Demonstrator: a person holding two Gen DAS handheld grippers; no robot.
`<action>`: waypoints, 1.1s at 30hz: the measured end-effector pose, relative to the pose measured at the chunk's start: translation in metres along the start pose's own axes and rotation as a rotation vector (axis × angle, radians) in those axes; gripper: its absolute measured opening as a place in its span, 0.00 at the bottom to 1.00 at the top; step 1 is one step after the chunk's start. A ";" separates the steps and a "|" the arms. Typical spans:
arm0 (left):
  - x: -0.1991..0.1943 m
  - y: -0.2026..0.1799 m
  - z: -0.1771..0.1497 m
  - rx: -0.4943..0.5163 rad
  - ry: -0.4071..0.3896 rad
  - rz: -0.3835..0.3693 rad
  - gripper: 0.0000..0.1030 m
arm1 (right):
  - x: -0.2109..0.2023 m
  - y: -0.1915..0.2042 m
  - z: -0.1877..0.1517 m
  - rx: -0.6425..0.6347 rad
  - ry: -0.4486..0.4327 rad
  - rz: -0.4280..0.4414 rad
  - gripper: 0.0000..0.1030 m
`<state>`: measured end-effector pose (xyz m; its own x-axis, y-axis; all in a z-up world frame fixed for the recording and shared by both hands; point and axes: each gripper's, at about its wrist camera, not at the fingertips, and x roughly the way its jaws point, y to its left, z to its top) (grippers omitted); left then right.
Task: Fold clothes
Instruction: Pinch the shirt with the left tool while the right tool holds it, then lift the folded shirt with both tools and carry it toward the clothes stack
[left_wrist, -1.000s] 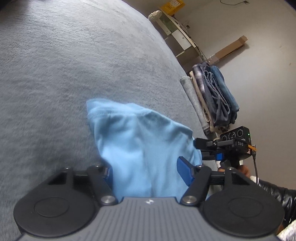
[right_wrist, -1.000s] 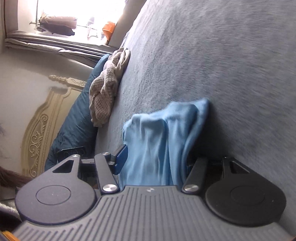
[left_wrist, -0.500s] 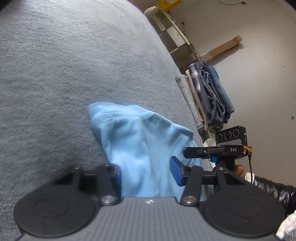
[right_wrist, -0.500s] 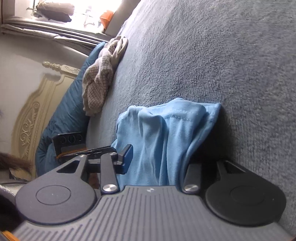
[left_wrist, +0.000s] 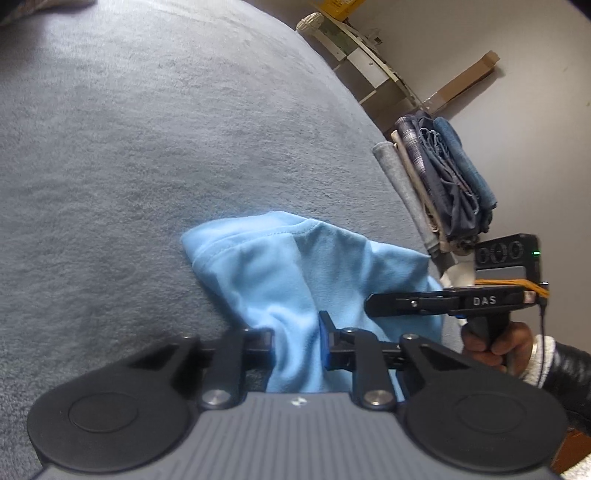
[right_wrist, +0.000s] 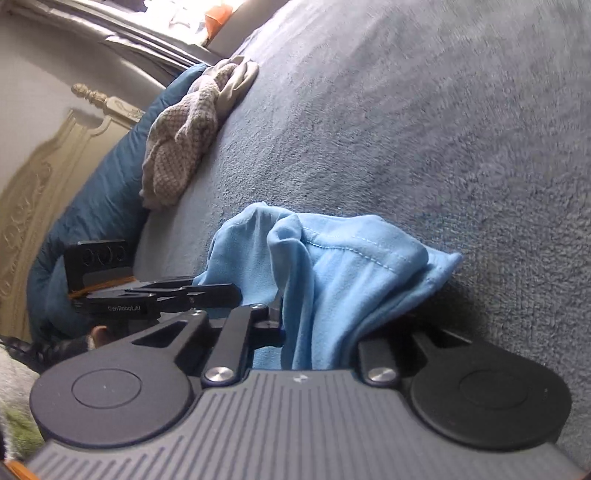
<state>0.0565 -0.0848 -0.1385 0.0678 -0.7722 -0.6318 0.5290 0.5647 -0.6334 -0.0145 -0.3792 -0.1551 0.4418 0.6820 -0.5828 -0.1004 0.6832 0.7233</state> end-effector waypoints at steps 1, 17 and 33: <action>0.000 -0.003 0.000 0.009 -0.002 0.013 0.17 | -0.001 0.004 -0.001 -0.021 -0.006 -0.014 0.12; -0.035 -0.061 -0.011 0.114 -0.124 0.097 0.10 | -0.033 0.051 -0.020 -0.192 -0.120 -0.112 0.11; -0.093 -0.148 -0.017 0.215 -0.263 0.043 0.09 | -0.112 0.109 -0.050 -0.285 -0.326 -0.108 0.10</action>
<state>-0.0424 -0.0914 0.0063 0.2948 -0.8136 -0.5013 0.6854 0.5455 -0.4824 -0.1195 -0.3679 -0.0289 0.7164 0.5160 -0.4696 -0.2599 0.8220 0.5068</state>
